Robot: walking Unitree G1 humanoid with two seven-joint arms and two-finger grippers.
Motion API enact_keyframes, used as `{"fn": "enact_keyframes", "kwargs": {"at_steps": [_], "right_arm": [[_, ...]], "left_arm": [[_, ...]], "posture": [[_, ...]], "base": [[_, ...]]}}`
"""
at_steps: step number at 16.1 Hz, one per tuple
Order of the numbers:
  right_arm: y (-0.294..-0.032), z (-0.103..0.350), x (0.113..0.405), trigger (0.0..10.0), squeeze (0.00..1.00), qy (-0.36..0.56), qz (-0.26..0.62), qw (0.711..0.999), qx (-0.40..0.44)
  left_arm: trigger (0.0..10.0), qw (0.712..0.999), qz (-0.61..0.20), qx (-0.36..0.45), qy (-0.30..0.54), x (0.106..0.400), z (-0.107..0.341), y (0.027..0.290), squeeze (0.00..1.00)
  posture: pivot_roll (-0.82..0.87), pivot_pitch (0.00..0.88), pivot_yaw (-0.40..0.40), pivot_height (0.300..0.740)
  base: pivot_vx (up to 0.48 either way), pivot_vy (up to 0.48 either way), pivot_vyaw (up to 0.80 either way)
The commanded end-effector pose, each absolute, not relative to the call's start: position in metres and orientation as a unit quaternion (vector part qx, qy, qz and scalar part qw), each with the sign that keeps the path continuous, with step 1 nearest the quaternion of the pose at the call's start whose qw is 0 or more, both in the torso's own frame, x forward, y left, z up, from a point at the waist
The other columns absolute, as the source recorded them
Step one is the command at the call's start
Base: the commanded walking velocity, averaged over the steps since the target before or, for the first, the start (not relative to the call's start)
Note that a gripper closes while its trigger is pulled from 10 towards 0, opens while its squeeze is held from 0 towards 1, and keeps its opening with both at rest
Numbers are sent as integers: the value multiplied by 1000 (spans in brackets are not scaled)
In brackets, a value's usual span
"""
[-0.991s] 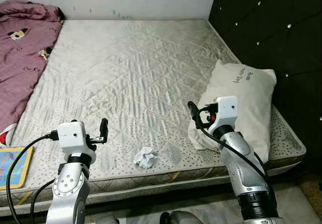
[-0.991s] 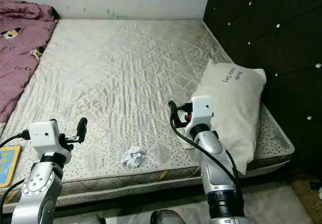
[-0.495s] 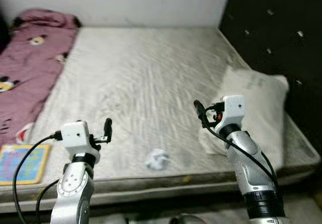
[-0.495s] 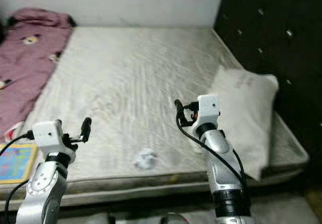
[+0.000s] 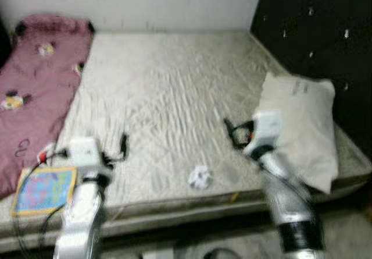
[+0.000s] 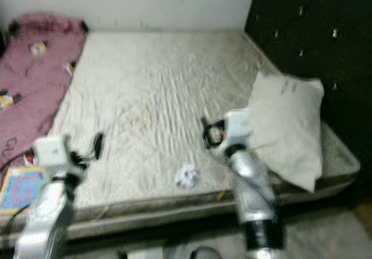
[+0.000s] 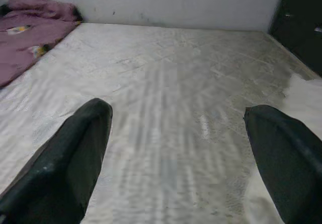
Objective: Clean up the room
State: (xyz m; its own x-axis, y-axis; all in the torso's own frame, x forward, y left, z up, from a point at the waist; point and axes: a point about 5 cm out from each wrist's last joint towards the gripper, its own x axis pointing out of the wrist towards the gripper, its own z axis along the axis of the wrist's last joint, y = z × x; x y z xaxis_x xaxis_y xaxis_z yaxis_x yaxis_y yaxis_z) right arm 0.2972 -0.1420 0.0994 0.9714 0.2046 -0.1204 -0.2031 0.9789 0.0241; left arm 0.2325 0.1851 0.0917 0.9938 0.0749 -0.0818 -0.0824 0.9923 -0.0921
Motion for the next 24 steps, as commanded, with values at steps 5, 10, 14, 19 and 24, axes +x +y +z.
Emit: {"fn": "enact_keyframes", "kwargs": {"at_steps": [5, 10, 14, 19, 24], "right_arm": [[-146, 105, 301, 10000, 0, 51, 98, 994, 10], [-148, 105, 299, 10000, 0, 55, 89, 994, 26], [-147, 104, 298, 10000, 0, 56, 94, 993, 33], [-147, 104, 297, 10000, 0, 58, 97, 993, 34], [-148, 105, 298, 10000, 0, 57, 102, 993, 33]], "left_arm": [[10000, 997, 45, -45, 44, 231, 90, 184, 0], [10000, 996, 60, -44, 55, 229, 87, 190, 0], [10000, 996, 60, -41, 58, 228, 87, 191, 0], [10000, 995, 61, -41, 62, 228, 86, 190, 0], [10000, 995, 66, -42, 63, 229, 86, 190, 0]], "posture": [[-59, 0, -50, 740], [-60, 0, -46, 740], [-57, 0, -47, 740], [-59, 0, -48, 710], [-60, 0, -56, 660]], "base": [[0, 0, 0], [0, 0, 0], [0, 0, 0], [0, 0, 0], [0, 0, 0]]}}
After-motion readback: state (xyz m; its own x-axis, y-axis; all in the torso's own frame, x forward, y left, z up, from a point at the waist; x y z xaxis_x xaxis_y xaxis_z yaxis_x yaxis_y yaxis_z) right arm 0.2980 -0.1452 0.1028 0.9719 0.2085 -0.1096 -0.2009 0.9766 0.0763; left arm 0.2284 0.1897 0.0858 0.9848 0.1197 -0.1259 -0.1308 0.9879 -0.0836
